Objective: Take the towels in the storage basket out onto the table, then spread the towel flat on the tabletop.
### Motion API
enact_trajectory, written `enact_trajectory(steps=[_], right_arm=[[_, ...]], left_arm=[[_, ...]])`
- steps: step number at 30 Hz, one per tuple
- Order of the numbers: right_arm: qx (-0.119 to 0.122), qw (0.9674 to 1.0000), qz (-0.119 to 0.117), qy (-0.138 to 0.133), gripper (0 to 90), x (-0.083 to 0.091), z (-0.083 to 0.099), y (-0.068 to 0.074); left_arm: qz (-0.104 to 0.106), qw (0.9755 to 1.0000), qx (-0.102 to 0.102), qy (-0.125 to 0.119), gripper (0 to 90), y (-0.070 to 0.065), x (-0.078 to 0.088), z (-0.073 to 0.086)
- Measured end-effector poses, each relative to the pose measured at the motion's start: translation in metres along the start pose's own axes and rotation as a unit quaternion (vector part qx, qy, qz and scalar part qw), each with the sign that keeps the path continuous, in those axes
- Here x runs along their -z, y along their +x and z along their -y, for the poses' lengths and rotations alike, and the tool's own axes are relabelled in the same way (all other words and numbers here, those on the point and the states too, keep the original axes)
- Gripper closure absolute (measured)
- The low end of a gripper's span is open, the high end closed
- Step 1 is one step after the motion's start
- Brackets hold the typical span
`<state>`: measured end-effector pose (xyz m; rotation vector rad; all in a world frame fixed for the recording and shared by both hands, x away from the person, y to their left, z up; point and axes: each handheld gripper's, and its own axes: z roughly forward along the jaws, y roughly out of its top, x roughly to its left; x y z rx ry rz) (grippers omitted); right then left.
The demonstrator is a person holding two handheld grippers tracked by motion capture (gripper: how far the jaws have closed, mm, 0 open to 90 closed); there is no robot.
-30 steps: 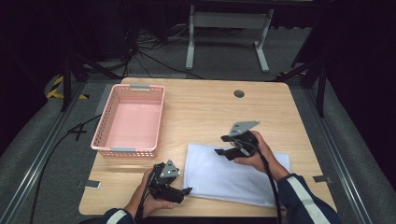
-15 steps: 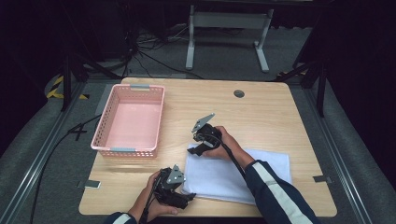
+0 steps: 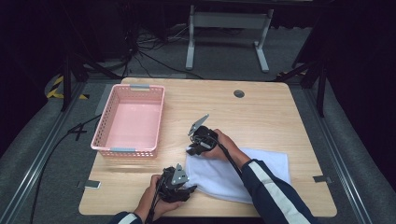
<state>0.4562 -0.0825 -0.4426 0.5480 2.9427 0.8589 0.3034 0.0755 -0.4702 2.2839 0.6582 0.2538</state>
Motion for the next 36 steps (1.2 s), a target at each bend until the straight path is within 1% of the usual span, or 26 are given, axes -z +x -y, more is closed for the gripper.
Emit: enact_trajectory(steps=[1,2,3,4,6,7,8,9,10,11,13,15,19,20,23,24,25,27,28,29,30,31,32,33,34,36], right_arm=[[0.005,1.0000,0.003,0.002,76.7,0.000,-0.001,0.001],[0.011,0.9999,0.004,0.002,77.1,-0.001,-0.004,0.003],[0.016,0.9998,0.008,0.002,77.3,-0.002,-0.006,0.004],[0.019,0.9998,0.008,0.000,77.7,-0.002,-0.008,0.005],[0.028,0.9996,0.007,-0.004,78.1,-0.004,-0.012,0.009],[0.034,0.9994,0.007,-0.003,78.1,-0.006,-0.014,0.010],[0.034,0.9994,0.008,-0.002,78.1,-0.008,-0.015,0.010],[0.035,0.9993,0.010,-0.003,78.1,-0.009,-0.016,0.011],[0.035,0.9994,0.006,-0.005,78.2,-0.010,-0.018,0.011],[0.036,0.9993,0.009,-0.002,78.1,-0.011,-0.019,0.011],[0.041,0.9991,0.012,0.002,78.2,-0.011,-0.021,0.012],[0.041,0.9991,0.010,0.003,78.2,-0.011,-0.021,0.012],[0.037,0.9992,0.010,-0.001,78.2,-0.011,-0.020,0.012],[0.039,0.9992,0.011,-0.004,78.3,-0.010,-0.020,0.012],[0.044,0.9989,0.012,-0.006,78.4,-0.009,-0.021,0.013],[0.044,0.9988,0.010,-0.019,78.5,-0.006,-0.023,0.014],[0.041,0.9987,0.010,-0.026,78.5,-0.004,-0.024,0.014],[0.047,0.9980,0.009,-0.042,78.5,0.000,-0.027,0.015],[0.047,0.9976,0.006,-0.051,78.5,0.002,-0.028,0.015],[0.049,0.9970,0.005,-0.059,78.5,0.004,-0.030,0.016],[0.052,0.9963,0.004,-0.069,78.5,0.007,-0.031,0.017],[0.052,0.9963,0.004,-0.069,78.5,0.007,-0.031,0.017],[0.052,0.9957,0.004,-0.077,78.6,0.010,-0.033,0.018],[0.058,0.9946,0.006,-0.086,78.5,0.014,-0.034,0.019],[0.062,0.9936,0.008,-0.094,78.6,0.017,-0.036,0.019],[0.062,0.9924,0.008,-0.106,78.6,0.023,-0.040,0.019]], left_arm=[[0.000,1.0000,0.000,0.000,61.7,0.000,0.000,0.000],[-0.001,1.0000,0.002,0.004,65.0,0.002,0.002,0.000],[-0.001,1.0000,0.002,0.004,66.6,0.002,0.002,0.000],[-0.004,0.9999,-0.006,0.007,69.5,0.003,0.003,0.000],[-0.001,0.9998,-0.007,0.019,71.6,0.007,0.008,0.002],[-0.003,0.9998,-0.007,0.021,72.1,0.008,0.009,0.003],[-0.004,0.9998,-0.008,0.016,72.3,0.010,0.009,0.004],[-0.002,0.9998,-0.009,0.020,72.3,0.011,0.010,0.004],[0.000,0.9998,-0.007,0.020,72.2,0.012,0.010,0.004],[0.001,0.9998,-0.009,0.020,72.2,0.013,0.010,0.004],[0.001,0.9997,-0.010,0.022,72.0,0.012,0.010,0.004],[0.002,0.9997,-0.009,0.023,72.0,0.012,0.010,0.004],[-0.002,0.9997,-0.012,0.019,72.0,0.012,0.011,0.005],[-0.005,0.9996,-0.013,0.026,72.1,0.011,0.012,0.004],[-0.006,0.9996,-0.010,0.027,72.2,0.011,0.012,0.005],[-0.016,0.9995,-0.013,0.023,72.2,0.012,0.014,0.006],[-0.021,0.9995,-0.012,0.020,72.2,0.013,0.017,0.006],[-0.021,0.9995,-0.011,0.019,72.2,0.014,0.019,0.007],[-0.028,0.9995,-0.010,0.011,72.2,0.015,0.027,0.009],[-0.032,0.9994,-0.009,0.004,72.2,0.016,0.030,0.009],[-0.032,0.9995,-0.006,0.004,72.1,0.016,0.033,0.009],[-0.032,0.9995,-0.006,0.004,72.0,0.016,0.033,0.009],[-0.037,0.9993,-0.005,-0.008,72.0,0.017,0.036,0.009],[-0.041,0.9991,-0.003,-0.009,72.0,0.017,0.039,0.008],[-0.047,0.9987,0.000,-0.019,71.9,0.017,0.041,0.008],[-0.057,0.9978,-0.009,-0.032,71.8,0.018,0.047,0.006]])
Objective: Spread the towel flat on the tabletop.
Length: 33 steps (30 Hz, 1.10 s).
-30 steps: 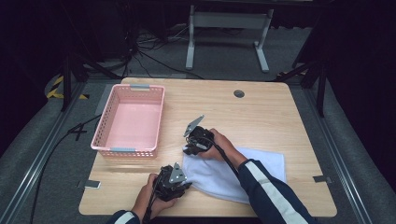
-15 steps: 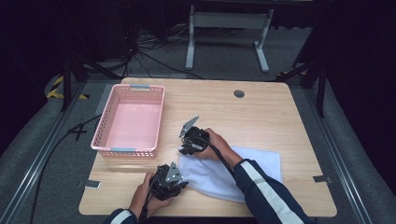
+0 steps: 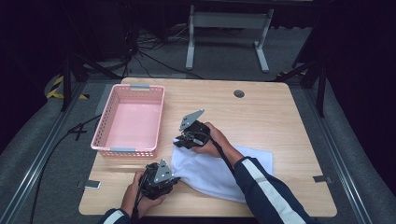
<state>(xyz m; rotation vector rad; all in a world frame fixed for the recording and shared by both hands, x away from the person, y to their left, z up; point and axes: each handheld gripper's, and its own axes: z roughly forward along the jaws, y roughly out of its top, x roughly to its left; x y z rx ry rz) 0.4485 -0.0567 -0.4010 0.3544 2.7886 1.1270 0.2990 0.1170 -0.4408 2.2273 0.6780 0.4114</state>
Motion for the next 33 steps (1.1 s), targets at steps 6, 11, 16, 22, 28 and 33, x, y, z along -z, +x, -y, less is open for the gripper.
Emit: enact_trajectory(steps=[6,11,16,22,28,33], right_arm=[[0.007,0.9995,0.004,-0.030,78.6,0.013,-0.010,0.000],[0.009,0.9988,0.008,-0.047,78.5,0.031,-0.013,0.000],[0.004,0.9972,0.020,-0.072,78.4,0.063,-0.007,-0.003],[-0.005,0.9960,0.033,-0.083,77.9,0.107,0.014,-0.009],[-0.016,0.9943,0.046,-0.095,77.6,0.145,0.052,-0.012],[-0.030,0.9922,0.055,-0.108,77.1,0.169,0.085,-0.014]], left_arm=[[-0.012,0.9998,-0.008,-0.012,71.8,0.003,0.012,-0.006],[-0.021,0.9988,-0.037,-0.025,71.2,-0.003,0.016,-0.020],[-0.033,0.9956,-0.082,-0.030,70.3,-0.011,0.018,-0.041],[-0.016,0.9893,-0.138,-0.045,70.2,-0.033,0.003,-0.077],[0.027,0.9837,-0.169,-0.057,69.7,-0.052,-0.024,-0.102],[0.049,0.9803,-0.183,-0.056,69.7,-0.065,-0.045,-0.115]])
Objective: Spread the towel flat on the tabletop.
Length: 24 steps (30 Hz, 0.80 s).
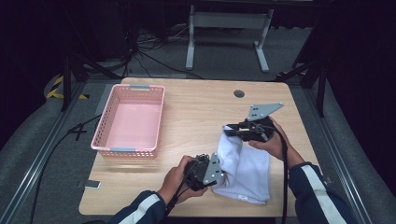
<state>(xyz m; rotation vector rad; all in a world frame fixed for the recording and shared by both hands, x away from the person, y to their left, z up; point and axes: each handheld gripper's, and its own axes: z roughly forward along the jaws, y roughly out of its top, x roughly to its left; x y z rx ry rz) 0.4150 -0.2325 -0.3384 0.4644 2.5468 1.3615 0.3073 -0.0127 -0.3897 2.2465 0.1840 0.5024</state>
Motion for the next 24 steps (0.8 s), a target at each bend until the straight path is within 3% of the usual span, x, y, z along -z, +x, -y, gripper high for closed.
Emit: enact_trajectory(steps=[1,4,7,11,12,15,17,20,22,23,24], right_arm=[[-0.013,0.9999,0.006,-0.005,76.0,0.014,0.015,-0.004],[-0.028,0.9993,0.023,-0.005,73.8,0.027,0.034,-0.009],[-0.048,0.9983,0.035,-0.002,71.3,0.035,0.052,-0.012],[-0.074,0.9961,0.047,0.004,65.0,0.044,0.078,-0.015],[-0.079,0.9954,0.052,0.010,62.7,0.044,0.084,-0.015],[-0.088,0.9935,0.066,0.028,55.8,0.048,0.098,-0.013],[-0.097,0.9914,0.079,0.039,52.7,0.056,0.107,-0.012],[-0.099,0.9892,0.096,0.049,47.7,0.069,0.116,-0.009],[-0.104,0.9889,0.096,0.045,48.3,0.076,0.120,-0.008],[-0.107,0.9866,0.114,0.046,47.3,0.085,0.124,-0.006],[-0.112,0.9853,0.123,0.039,47.3,0.093,0.126,-0.004]], left_arm=[[0.005,1.0000,-0.007,0.005,69.2,-0.001,-0.005,-0.003],[0.022,0.9997,-0.010,0.006,67.9,-0.004,-0.021,-0.010],[0.034,0.9994,0.006,0.003,64.4,-0.010,-0.037,-0.015],[0.051,0.9987,0.001,-0.001,57.3,-0.019,-0.049,-0.018],[0.055,0.9983,0.015,-0.008,52.9,-0.021,-0.052,-0.018],[0.066,0.9968,0.038,-0.025,43.4,-0.020,-0.046,-0.018],[0.094,0.9935,0.047,-0.045,39.7,-0.017,-0.034,-0.016],[0.102,0.9923,0.042,-0.057,38.2,-0.014,-0.019,-0.013],[0.105,0.9920,0.043,-0.055,38.6,-0.013,-0.014,-0.009],[0.090,0.9943,0.038,-0.043,38.8,-0.012,-0.011,-0.005],[0.088,0.9945,0.042,-0.037,39.3,-0.011,-0.010,-0.002]])
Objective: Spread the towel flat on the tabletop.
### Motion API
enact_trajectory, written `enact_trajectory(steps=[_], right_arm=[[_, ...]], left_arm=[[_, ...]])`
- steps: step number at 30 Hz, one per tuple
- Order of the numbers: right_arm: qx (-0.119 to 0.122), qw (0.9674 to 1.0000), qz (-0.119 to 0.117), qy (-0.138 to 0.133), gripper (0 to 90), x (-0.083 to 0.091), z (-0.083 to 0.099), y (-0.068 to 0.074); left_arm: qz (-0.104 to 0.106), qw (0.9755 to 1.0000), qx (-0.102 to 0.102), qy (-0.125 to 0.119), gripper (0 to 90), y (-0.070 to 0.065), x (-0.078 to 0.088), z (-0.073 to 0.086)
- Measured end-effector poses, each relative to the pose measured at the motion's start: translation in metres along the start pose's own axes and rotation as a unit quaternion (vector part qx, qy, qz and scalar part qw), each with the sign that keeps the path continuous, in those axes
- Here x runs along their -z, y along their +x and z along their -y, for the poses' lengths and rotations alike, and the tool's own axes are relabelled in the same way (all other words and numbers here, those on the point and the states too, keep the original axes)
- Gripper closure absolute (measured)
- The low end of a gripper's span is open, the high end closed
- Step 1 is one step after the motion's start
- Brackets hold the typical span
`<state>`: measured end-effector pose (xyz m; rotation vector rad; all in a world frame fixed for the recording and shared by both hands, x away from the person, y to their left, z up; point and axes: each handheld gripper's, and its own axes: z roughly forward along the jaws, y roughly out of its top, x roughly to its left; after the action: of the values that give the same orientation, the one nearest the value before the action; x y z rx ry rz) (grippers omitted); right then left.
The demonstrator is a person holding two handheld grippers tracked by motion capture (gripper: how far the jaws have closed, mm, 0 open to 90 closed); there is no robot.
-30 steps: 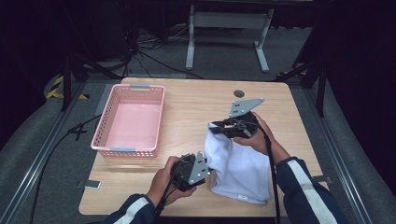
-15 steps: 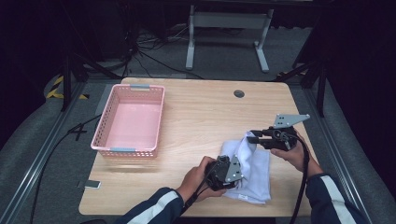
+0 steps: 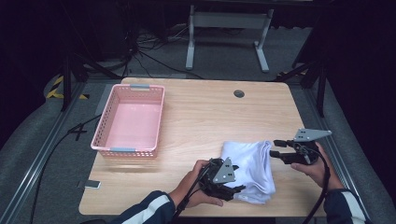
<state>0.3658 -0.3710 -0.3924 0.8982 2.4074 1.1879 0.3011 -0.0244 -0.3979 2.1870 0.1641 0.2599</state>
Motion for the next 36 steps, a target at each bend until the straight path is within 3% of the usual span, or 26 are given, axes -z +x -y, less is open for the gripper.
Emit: enact_trajectory(steps=[3,5,7,10,13,16,18,20,22,23,24,25,27,28,30,35,36], right_arm=[[-0.010,0.9997,0.016,-0.014,46.4,0.016,0.004,0.002],[-0.016,0.9992,0.033,-0.016,44.2,0.022,0.003,0.005],[-0.018,0.9987,0.043,-0.018,44.0,0.023,0.000,0.010],[-0.018,0.9980,0.049,-0.035,42.3,0.021,-0.009,0.022],[-0.003,0.9976,0.055,-0.043,41.2,0.012,-0.022,0.034],[0.001,0.9979,0.060,-0.025,37.9,-0.005,-0.028,0.040],[0.000,0.9976,0.067,-0.015,37.2,-0.012,-0.026,0.039],[-0.022,0.9969,0.073,0.019,33.4,-0.031,-0.013,0.030],[-0.040,0.9947,0.082,0.049,30.4,-0.042,-0.003,0.020],[-0.040,0.9947,0.082,0.049,30.4,-0.042,-0.003,0.020],[-0.055,0.9939,0.078,0.055,30.3,-0.045,0.002,0.016],[-0.066,0.9943,0.061,0.057,30.2,-0.049,0.010,0.011],[-0.063,0.9936,0.059,0.074,29.8,-0.056,0.016,0.009],[-0.063,0.9936,0.059,0.074,29.8,-0.056,0.016,0.009],[-0.093,0.9917,0.047,0.075,24.3,-0.065,0.024,0.004],[-0.079,0.9927,0.052,0.075,24.8,-0.063,0.023,0.004],[-0.063,0.9943,0.058,0.063,25.3,-0.056,0.017,0.008]], left_arm=[[-0.020,0.9991,0.029,0.023,40.1,0.005,-0.001,0.016],[-0.015,0.9984,0.047,0.028,38.2,0.009,-0.004,0.025],[-0.010,0.9977,0.053,0.040,34.7,0.012,-0.006,0.031],[-0.014,0.9967,0.061,0.052,32.1,0.012,-0.010,0.038],[-0.002,0.9952,0.072,0.066,29.7,0.011,-0.017,0.044],[-0.002,0.9942,0.076,0.076,26.8,0.010,-0.024,0.051],[0.003,0.9936,0.081,0.078,26.2,0.010,-0.027,0.053],[0.003,0.9924,0.086,0.089,24.0,0.010,-0.032,0.057],[0.009,0.9920,0.098,0.079,22.1,0.011,-0.033,0.060],[0.009,0.9920,0.098,0.079,22.0,0.011,-0.033,0.060],[0.008,0.9914,0.103,0.080,22.0,0.011,-0.035,0.061],[0.003,0.9914,0.096,0.089,19.9,0.011,-0.037,0.062],[0.010,0.9911,0.105,0.080,19.6,0.009,-0.038,0.062],[0.013,0.9911,0.102,0.085,19.6,0.009,-0.039,0.062],[0.016,0.9922,0.088,0.087,17.4,0.004,-0.044,0.062],[0.006,0.9928,0.091,0.078,16.6,0.003,-0.044,0.061],[0.005,0.9927,0.094,0.076,16.5,0.004,-0.044,0.061]])
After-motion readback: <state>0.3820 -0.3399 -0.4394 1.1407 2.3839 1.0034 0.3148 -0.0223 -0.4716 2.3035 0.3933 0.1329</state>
